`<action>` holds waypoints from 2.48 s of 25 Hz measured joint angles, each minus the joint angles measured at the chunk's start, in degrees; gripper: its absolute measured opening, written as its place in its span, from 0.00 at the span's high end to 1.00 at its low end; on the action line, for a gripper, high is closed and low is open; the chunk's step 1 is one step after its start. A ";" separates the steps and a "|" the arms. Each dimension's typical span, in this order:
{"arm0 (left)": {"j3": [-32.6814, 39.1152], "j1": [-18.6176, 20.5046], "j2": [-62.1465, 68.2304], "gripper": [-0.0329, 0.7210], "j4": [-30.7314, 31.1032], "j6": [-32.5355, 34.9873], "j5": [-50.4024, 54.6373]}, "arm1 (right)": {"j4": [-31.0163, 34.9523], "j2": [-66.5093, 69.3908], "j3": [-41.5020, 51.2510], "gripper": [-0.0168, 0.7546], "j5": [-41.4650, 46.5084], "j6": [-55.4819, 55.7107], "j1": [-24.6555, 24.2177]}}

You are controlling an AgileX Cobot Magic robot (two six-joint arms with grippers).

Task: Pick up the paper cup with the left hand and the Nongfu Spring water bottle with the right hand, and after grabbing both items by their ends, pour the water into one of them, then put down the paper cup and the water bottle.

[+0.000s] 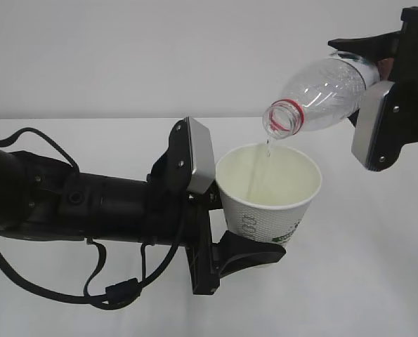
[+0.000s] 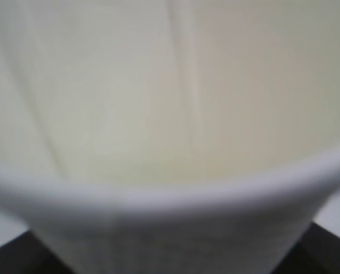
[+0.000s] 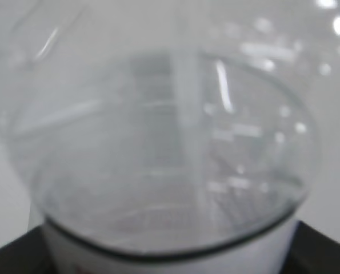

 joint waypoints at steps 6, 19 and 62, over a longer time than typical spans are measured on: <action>0.00 0.00 0.00 0.25 0.00 0.00 0.00 | 0.13 0.00 0.00 0.36 0.00 -0.03 0.00; 0.00 0.00 0.00 0.25 0.00 0.00 0.00 | 0.17 0.00 0.00 0.36 0.00 -0.28 0.00; 0.00 0.00 0.00 0.25 0.00 0.00 0.00 | 0.39 0.00 0.00 0.36 -0.02 -1.52 0.00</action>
